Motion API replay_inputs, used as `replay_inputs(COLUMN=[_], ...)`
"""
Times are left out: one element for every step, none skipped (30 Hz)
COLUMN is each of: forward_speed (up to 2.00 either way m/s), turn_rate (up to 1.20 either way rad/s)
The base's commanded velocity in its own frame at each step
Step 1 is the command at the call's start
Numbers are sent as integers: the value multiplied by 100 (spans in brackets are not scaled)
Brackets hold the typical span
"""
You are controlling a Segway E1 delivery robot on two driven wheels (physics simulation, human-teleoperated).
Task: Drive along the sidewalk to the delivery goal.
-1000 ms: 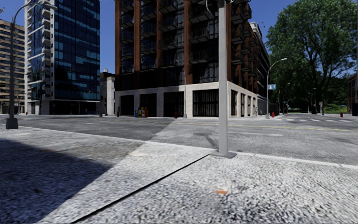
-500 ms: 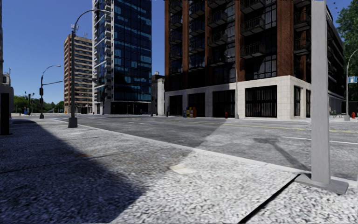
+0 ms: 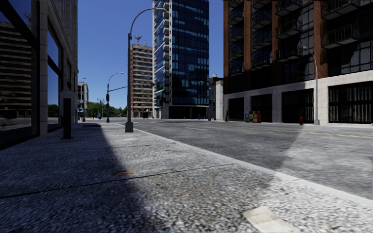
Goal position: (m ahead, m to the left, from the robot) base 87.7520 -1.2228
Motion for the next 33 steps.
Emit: replay_inputs(forward_speed=[200, 200, 200, 200, 200, 200, 200, 200, 200, 200, 200, 200, 200, 200, 200, 200, 200, 200, 200, 200, 200, 200, 200, 200, 200, 200, 200, 200, 200, 200, 200, 200, 200], turn_rate=[64, 64, 64, 64, 64, 64, 64, 64, 64, 64, 64, 64, 64, 64, 64, 64, 64, 64, 64, 61, 50, 50, 44, 41, 0, 0, 0, 0, 0, 0, 0, 0, 0])
